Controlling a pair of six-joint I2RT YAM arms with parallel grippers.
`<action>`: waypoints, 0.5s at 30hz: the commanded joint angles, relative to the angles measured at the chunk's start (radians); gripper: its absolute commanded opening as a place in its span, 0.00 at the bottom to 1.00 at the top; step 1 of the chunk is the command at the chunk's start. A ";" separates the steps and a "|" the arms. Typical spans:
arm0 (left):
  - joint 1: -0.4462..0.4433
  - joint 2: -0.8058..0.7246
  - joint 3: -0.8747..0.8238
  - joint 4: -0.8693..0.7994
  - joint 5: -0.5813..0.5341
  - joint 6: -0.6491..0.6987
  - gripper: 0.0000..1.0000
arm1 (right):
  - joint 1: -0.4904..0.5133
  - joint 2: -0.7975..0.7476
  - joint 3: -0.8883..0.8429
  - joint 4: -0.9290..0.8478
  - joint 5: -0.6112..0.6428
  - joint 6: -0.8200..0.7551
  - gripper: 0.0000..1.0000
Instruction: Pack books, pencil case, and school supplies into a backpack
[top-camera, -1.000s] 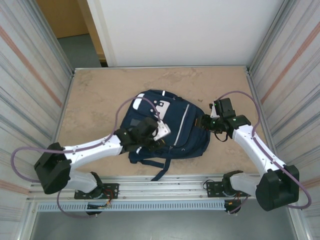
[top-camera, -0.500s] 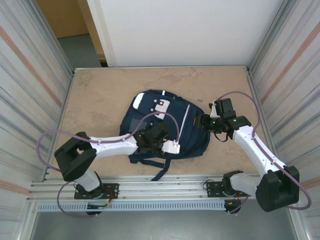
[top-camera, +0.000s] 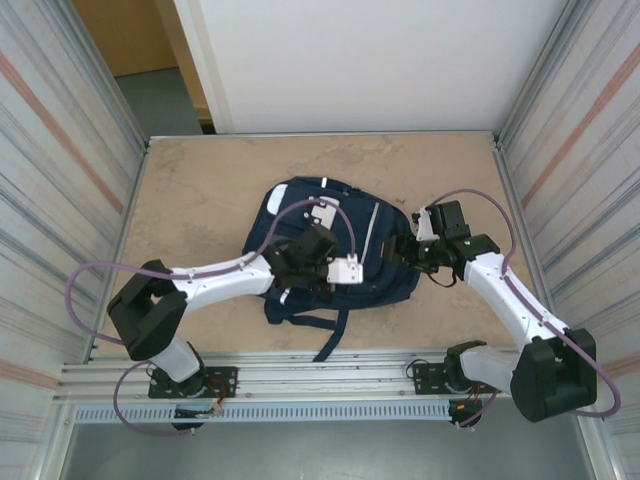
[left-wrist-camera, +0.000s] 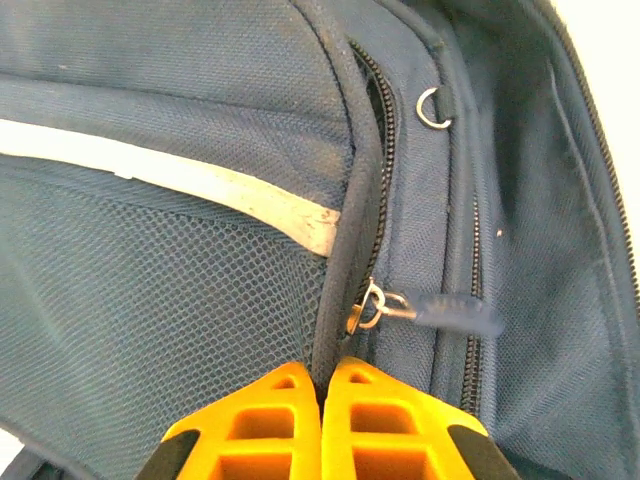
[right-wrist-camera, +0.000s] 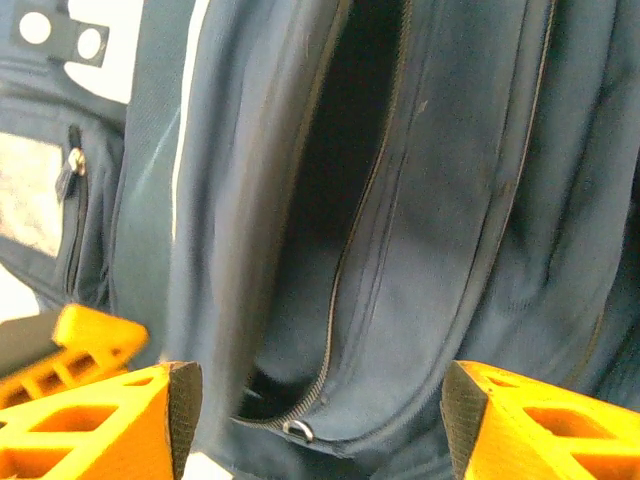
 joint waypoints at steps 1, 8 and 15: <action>0.058 -0.068 0.014 0.029 0.074 -0.133 0.00 | 0.035 -0.115 -0.048 0.015 -0.008 -0.070 0.64; 0.113 -0.062 0.022 0.072 0.246 -0.238 0.00 | 0.338 -0.185 -0.090 0.141 0.127 -0.075 0.65; 0.117 -0.010 0.071 0.081 0.404 -0.407 0.00 | 0.494 -0.065 -0.166 0.386 0.305 0.041 0.61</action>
